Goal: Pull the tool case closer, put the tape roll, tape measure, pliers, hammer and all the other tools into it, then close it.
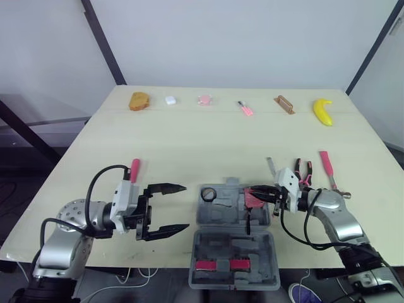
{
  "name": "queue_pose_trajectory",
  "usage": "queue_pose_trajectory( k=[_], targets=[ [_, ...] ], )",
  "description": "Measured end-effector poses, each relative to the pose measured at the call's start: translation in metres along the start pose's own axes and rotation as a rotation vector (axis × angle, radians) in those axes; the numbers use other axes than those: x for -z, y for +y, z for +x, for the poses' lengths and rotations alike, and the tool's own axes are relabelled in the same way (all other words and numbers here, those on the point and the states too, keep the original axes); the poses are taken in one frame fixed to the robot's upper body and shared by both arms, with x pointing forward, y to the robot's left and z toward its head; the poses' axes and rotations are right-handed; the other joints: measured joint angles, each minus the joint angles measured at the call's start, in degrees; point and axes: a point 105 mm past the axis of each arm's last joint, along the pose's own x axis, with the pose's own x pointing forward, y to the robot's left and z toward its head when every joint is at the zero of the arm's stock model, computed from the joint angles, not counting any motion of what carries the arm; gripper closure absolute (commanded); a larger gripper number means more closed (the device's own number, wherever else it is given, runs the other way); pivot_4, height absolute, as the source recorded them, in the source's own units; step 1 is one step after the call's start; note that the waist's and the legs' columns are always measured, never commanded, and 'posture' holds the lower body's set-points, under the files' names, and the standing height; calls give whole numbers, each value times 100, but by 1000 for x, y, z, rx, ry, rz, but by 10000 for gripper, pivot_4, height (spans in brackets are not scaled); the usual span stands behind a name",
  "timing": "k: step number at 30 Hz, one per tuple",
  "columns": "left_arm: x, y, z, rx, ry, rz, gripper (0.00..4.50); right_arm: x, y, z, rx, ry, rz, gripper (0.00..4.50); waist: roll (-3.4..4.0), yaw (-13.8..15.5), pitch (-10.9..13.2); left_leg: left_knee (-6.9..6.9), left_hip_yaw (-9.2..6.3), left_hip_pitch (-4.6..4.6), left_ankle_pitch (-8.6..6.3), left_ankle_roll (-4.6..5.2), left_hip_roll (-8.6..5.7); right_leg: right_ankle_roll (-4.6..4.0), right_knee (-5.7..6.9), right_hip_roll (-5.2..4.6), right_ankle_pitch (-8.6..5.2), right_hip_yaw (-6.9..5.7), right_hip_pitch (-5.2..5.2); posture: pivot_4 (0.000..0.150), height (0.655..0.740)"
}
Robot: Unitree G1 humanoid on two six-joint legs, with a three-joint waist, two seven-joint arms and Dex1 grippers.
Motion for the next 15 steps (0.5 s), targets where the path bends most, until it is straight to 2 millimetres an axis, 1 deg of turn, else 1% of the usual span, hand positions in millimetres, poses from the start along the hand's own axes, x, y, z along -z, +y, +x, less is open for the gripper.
queue_pose_trajectory(
  k=[4,8,11,13,14,15],
  targets=[
    [1,-1,0,-1,2,-6,0,2,-1,0,3,-6,-23,39074,0,1,0,0,0,0,0,0,0,0,0,0,0,0,0,1500,7400],
    [2,-1,-1,-1,4,-10,0,18,-2,1,10,30,-41,39074,0,1,0,0,1,0,0,0,0,0,0,0,0,1,0,1500,7400],
    [2,-2,-1,-1,4,-10,0,20,-3,2,13,25,-32,39074,0,0,0,0,-1,1,0,0,0,0,0,1,0,0,0,1500,7400],
    [2,-1,-1,-1,4,-9,0,25,-3,4,16,22,-21,39074,0,0,0,0,0,1,0,0,0,0,1,1,0,1,0,1500,7400],
    [2,-1,-1,-1,4,-9,0,30,-4,4,23,27,-14,39074,0,-1,0,0,0,1,0,0,0,0,1,0,0,1,1,1500,7400],
    [2,-1,-1,-1,4,-9,0,30,-4,4,23,26,-14,39074,0,-2,0,0,1,1,0,0,0,0,1,0,0,1,1,1500,7400]
  ],
)
